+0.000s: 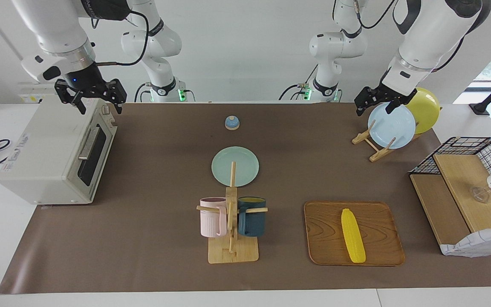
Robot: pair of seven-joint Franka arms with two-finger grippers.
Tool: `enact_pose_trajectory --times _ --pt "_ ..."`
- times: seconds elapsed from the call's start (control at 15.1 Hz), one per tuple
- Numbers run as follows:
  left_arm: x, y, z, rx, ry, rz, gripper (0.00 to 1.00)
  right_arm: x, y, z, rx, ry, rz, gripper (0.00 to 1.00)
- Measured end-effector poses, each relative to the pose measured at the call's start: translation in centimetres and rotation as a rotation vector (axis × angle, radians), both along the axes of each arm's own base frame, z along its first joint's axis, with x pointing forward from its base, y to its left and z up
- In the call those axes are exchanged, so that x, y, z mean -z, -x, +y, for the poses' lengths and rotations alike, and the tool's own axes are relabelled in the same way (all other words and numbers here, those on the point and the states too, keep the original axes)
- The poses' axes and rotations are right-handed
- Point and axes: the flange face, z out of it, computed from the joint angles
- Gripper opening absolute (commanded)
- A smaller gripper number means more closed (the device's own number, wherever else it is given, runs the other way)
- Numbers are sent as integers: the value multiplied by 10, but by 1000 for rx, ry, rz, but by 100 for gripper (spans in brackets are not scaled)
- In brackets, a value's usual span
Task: Put corn in oven
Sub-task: 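Reach the left gripper toward the yellow corn on the wooden tray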
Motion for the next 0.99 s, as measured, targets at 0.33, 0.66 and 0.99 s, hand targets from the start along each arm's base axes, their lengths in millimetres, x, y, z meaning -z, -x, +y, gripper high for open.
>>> enact_pose_trajectory --times 0.33,0.66,0.99 --pt "0 0 0 -1 1 -1 100 0 0 0 0 0 0 100" --pt "-1 0 0 -1 2 -7 100 0 0 0 0 0 0 100" --pt "0 -14 -1 10 19 -69 100 8 3 4 -7 1 23 99"
